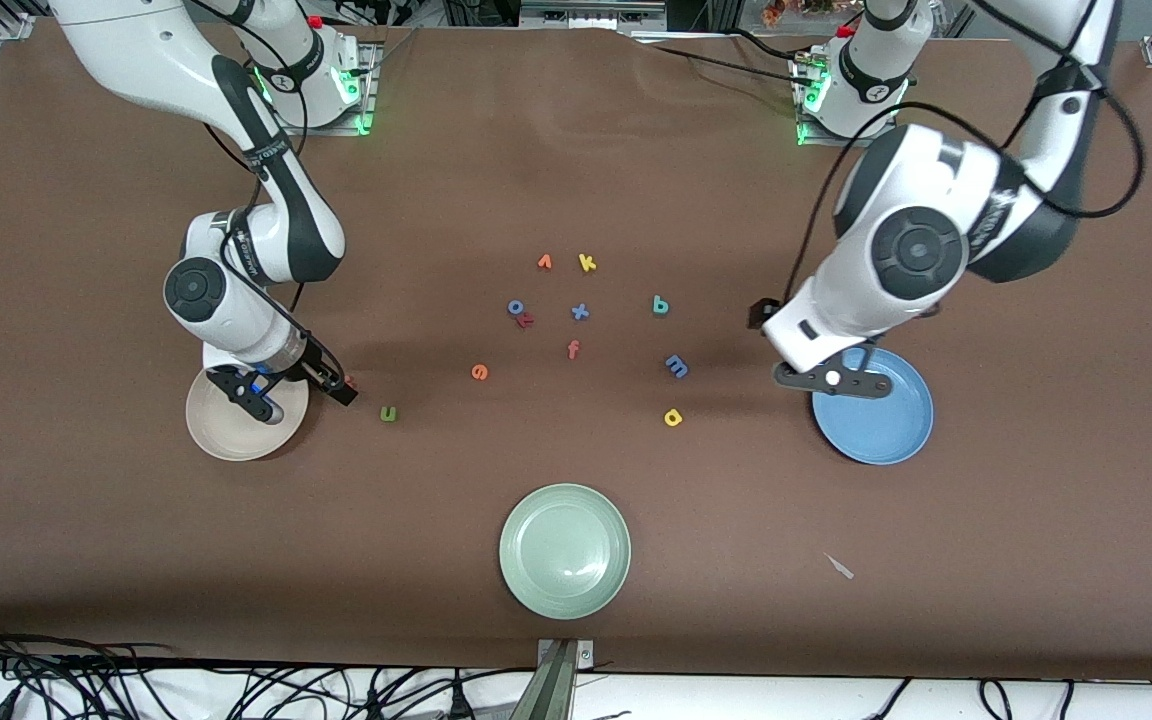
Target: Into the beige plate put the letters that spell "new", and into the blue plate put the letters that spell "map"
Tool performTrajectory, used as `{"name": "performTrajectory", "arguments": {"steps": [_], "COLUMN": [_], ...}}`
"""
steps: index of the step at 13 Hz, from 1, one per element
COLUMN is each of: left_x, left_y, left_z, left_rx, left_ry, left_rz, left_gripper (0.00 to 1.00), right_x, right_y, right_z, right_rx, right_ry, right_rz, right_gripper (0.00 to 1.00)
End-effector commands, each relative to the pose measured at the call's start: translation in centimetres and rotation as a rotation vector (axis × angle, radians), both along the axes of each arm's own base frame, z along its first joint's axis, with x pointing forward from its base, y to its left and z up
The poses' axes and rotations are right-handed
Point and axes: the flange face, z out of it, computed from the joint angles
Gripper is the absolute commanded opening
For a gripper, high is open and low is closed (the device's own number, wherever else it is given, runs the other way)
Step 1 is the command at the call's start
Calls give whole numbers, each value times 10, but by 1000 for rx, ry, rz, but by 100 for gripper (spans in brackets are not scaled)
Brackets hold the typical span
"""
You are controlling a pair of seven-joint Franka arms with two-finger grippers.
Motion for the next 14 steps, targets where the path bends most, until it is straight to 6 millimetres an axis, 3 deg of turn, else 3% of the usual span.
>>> {"name": "performTrajectory", "arguments": {"steps": [1, 4, 6, 10, 12, 14], "left_x": [11, 4, -4, -34, -44, -48], "left_y": [-13, -51, -62, -64, -82, -87], "left_z": [-15, -77, -115, -178, -208, -220], "left_rx": [-57, -24, -36, -77, -65, -56], "left_ry": [-12, 15, 23, 62, 44, 49], "left_rz": [136, 230, 287, 451, 527, 544], "left_gripper": [100, 100, 100, 99, 89, 80], "right_x": [1, -1, -2, -4, -5, -5], "right_y": [9, 8, 8, 7, 8, 9], "right_z": [-16, -31, -35, -41, -44, -45], "right_rx": [12, 7, 5, 3, 2, 2], "right_ry": [-38, -41, -33, -25, -20, -25], "right_rz": [-20, -21, -22, -23, -21, -18], "right_gripper": [99, 99, 98, 94, 89, 87]}}
